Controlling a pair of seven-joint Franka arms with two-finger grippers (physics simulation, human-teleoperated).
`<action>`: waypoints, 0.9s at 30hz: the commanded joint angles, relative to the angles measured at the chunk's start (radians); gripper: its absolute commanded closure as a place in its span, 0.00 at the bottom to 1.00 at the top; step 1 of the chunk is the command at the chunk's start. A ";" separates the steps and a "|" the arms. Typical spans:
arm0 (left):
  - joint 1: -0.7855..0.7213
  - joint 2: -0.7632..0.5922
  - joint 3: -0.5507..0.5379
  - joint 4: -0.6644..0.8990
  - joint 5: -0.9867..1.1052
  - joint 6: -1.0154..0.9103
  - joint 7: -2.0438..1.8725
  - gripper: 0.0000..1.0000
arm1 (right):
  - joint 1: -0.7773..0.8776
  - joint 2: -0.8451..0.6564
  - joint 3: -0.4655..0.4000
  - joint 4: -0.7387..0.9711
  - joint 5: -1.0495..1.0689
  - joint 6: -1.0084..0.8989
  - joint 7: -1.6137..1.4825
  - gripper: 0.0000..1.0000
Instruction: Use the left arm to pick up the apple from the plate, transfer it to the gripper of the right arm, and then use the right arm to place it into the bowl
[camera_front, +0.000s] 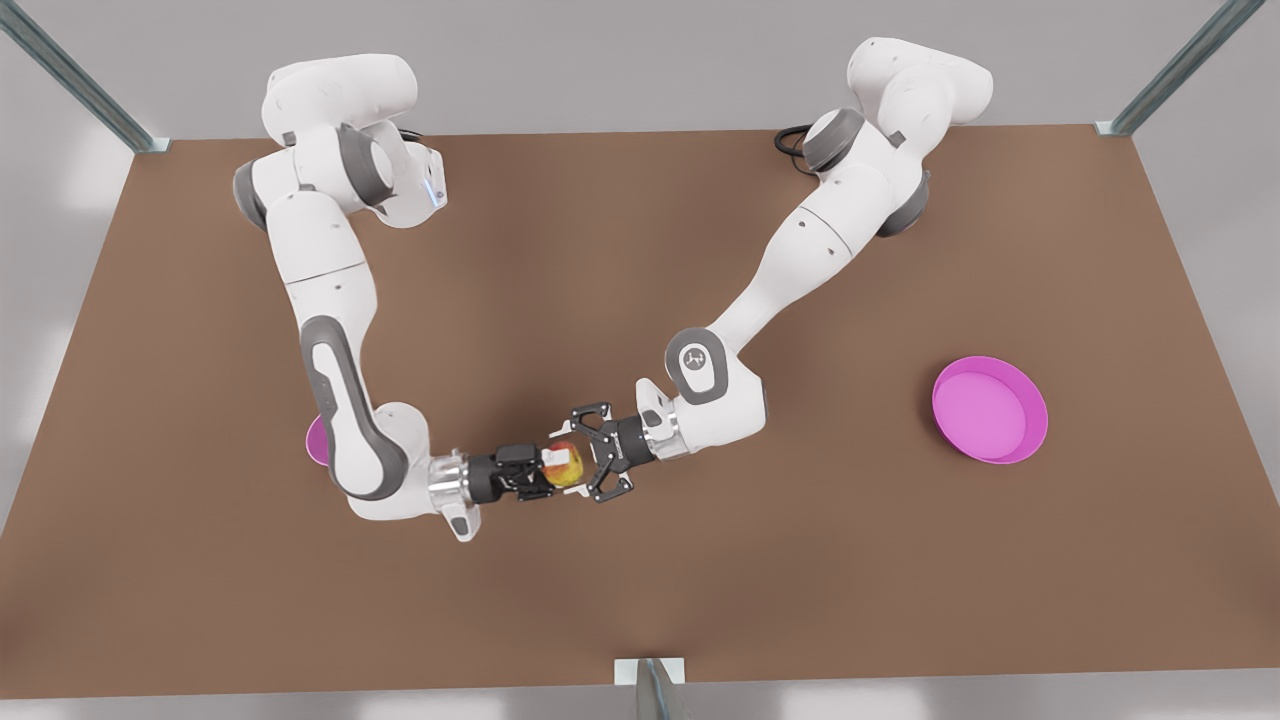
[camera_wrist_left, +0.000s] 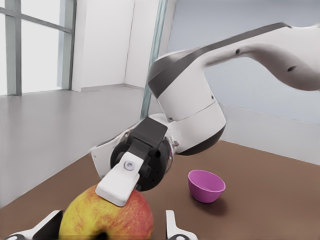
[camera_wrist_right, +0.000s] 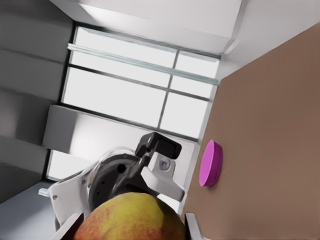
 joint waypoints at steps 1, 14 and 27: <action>0.000 -0.002 0.000 -0.001 0.000 0.001 0.011 0.00 | -0.011 -0.002 0.001 -0.005 -0.015 -0.012 -0.020 0.28; 0.290 -0.348 0.230 -0.033 1.392 -0.997 -1.504 0.00 | -0.092 -0.002 0.001 -0.021 -0.122 -0.121 -0.027 0.28; 0.367 -0.843 0.454 -0.374 1.324 -1.074 -2.062 0.00 | -0.296 -0.014 0.010 -0.019 -0.457 -0.322 -0.027 0.28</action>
